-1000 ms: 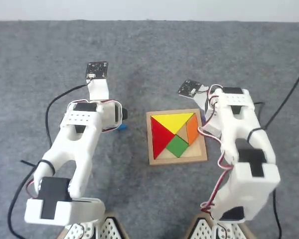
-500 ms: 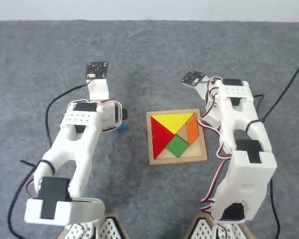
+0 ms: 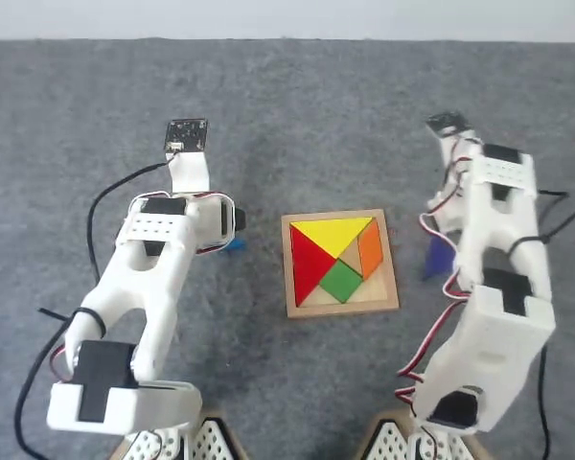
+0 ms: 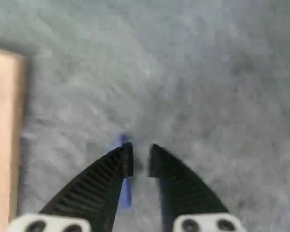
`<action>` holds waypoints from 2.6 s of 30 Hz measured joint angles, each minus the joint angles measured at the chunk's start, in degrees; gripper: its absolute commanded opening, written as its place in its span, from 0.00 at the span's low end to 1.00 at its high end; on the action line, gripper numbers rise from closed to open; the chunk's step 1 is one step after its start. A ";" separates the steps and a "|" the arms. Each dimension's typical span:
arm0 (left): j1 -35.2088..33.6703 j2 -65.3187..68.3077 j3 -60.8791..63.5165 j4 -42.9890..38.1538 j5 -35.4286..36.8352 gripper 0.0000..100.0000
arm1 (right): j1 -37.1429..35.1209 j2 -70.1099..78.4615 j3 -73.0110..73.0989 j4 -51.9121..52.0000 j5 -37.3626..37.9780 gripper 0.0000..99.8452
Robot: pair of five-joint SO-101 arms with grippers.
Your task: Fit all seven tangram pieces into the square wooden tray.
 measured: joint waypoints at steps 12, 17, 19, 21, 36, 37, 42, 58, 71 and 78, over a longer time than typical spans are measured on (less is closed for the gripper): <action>0.00 0.00 0.00 0.00 -1.93 0.23 | -4.48 -22.77 19.16 2.81 -21.19 0.20; 0.00 0.00 0.00 0.00 -1.93 0.23 | -11.60 -24.88 30.07 -3.69 -32.62 0.30; 0.00 0.00 0.00 0.00 -2.02 0.23 | -12.22 -24.88 30.33 -4.57 -34.99 0.36; 0.00 0.00 0.35 0.00 -2.02 0.23 | -11.08 -24.88 30.42 -5.01 -35.52 0.39; 0.00 0.00 0.35 0.00 -2.11 0.23 | -6.15 -20.40 31.65 -10.90 -36.04 0.39; 0.00 0.00 0.35 0.00 -2.11 0.23 | -6.51 -19.25 31.38 -11.25 -36.04 0.39; 0.00 0.00 0.35 0.00 -2.11 0.23 | -6.51 -15.47 30.51 -11.52 -36.40 0.39; 0.00 0.00 0.35 0.00 -2.11 0.23 | -7.74 -14.33 28.66 -12.04 -36.57 0.17; 0.00 0.00 0.35 0.00 -2.11 0.23 | -7.74 -14.42 27.96 -11.87 -36.57 0.16; 0.00 0.00 0.35 0.00 -2.11 0.23 | -7.82 -15.65 26.64 -6.86 -39.03 0.11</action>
